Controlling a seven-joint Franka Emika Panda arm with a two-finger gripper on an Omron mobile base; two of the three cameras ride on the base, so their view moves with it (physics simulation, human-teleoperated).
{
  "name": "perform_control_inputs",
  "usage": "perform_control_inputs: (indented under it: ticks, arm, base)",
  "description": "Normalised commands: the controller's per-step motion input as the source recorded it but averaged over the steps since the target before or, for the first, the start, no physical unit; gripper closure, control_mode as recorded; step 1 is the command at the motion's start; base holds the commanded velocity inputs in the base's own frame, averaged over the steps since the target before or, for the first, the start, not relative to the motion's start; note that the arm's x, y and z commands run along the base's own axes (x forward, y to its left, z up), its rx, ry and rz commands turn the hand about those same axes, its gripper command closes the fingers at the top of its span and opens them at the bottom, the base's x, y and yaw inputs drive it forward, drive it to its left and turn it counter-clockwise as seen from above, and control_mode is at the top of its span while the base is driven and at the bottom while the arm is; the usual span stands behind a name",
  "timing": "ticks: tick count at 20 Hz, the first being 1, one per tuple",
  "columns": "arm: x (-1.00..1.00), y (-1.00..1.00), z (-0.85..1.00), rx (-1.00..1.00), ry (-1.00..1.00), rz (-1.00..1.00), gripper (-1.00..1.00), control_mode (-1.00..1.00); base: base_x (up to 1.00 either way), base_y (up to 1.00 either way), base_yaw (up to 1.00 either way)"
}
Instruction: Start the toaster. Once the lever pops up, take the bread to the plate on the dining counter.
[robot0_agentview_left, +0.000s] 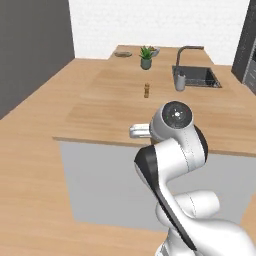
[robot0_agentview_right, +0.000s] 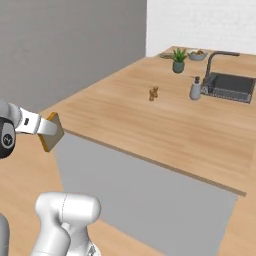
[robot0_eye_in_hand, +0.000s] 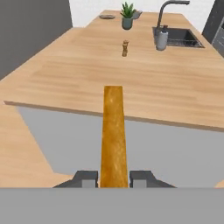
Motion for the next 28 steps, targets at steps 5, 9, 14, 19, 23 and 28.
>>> perform_control_inputs:
  ticks: [5,9,14,19,23,28]
  arm:
    - [0.0,0.0,0.0,0.0,0.0,0.0,1.0,1.0]
    - [0.0,0.0,0.0,0.0,0.0,0.0,1.0,1.0]
    - [0.0,0.0,0.0,0.0,0.0,0.0,1.0,1.0]
    - [0.0,0.0,0.0,0.0,0.0,0.0,1.0,1.0]
    - [0.0,0.0,0.0,0.0,0.0,0.0,1.0,1.0]
    - [0.0,0.0,0.0,0.0,0.0,0.0,1.0,1.0]
  base:
    - [0.0,1.0,-0.19]
    - [0.0,1.0,-0.18]
    - [0.04,1.0,-0.19]
    - [0.2,1.0,-0.22]
    - [0.4,1.0,-0.25]
    - [0.87,1.0,-0.33]
